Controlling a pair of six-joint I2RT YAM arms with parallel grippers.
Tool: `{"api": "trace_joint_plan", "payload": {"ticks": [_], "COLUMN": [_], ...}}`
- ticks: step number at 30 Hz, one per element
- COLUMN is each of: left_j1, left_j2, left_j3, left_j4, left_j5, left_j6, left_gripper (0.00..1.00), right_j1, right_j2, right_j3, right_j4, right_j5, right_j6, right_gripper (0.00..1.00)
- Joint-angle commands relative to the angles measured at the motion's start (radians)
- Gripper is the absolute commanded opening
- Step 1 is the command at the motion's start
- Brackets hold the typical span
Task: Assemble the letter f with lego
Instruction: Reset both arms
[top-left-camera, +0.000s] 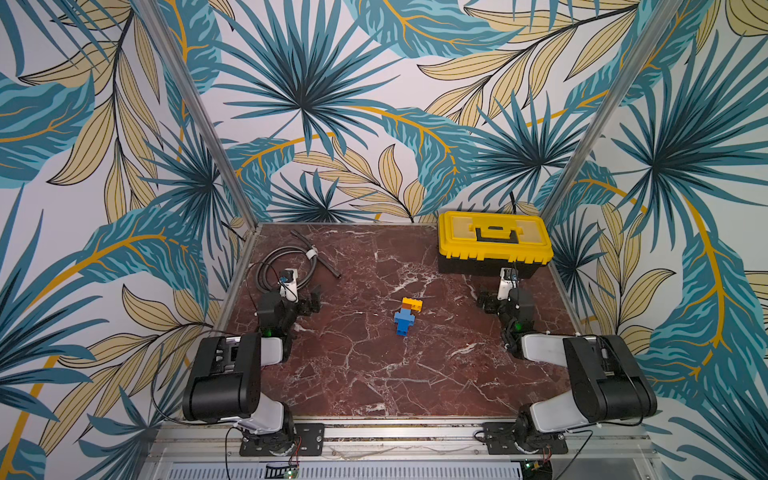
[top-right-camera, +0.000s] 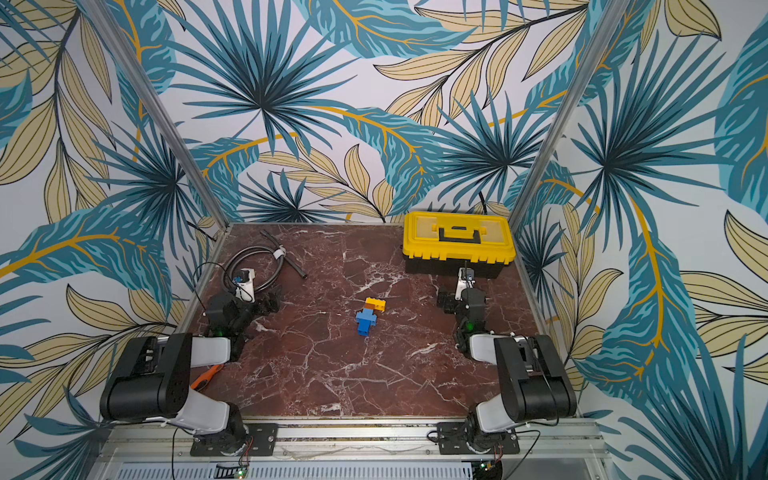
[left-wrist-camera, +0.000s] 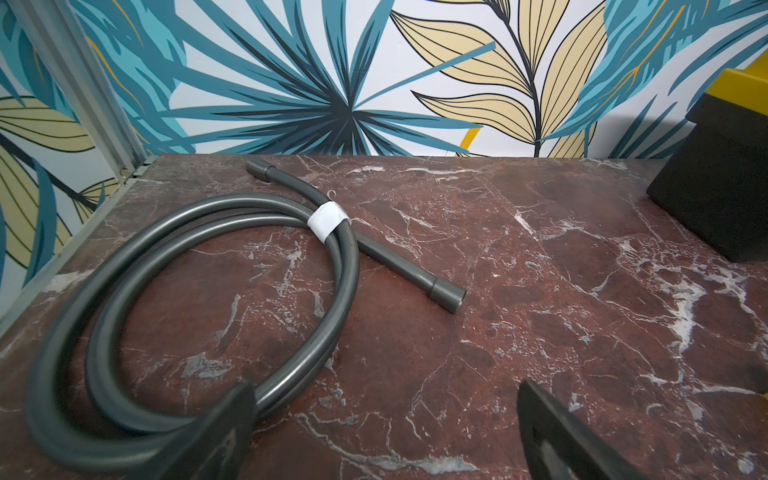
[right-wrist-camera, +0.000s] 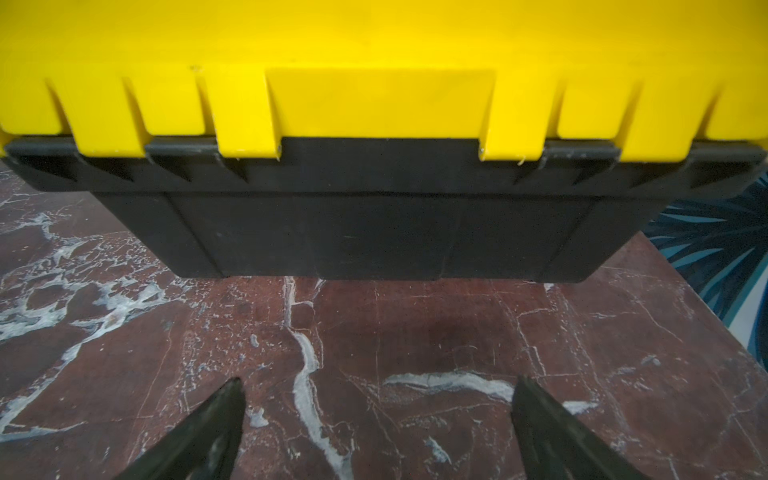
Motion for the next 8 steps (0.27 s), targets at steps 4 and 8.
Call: {"api": "trace_joint_plan", "payload": {"ticks": [4, 8], "left_j1": [0.003, 0.002], "left_j2": [0.010, 0.009], "left_j3": [0.007, 0.007], "left_j4": [0.024, 0.023], "left_j5": [-0.001, -0.002], "left_j6": [0.004, 0.004], "left_gripper": [0.99, 0.99], "right_j1": [-0.004, -0.004], "right_j2": [0.000, -0.008], "right_j3": [0.006, -0.001], "right_j4": [0.016, 0.023], "right_j5": [-0.003, -0.002], "right_j6": [-0.005, -0.005], "right_gripper": [0.99, 0.99]}}
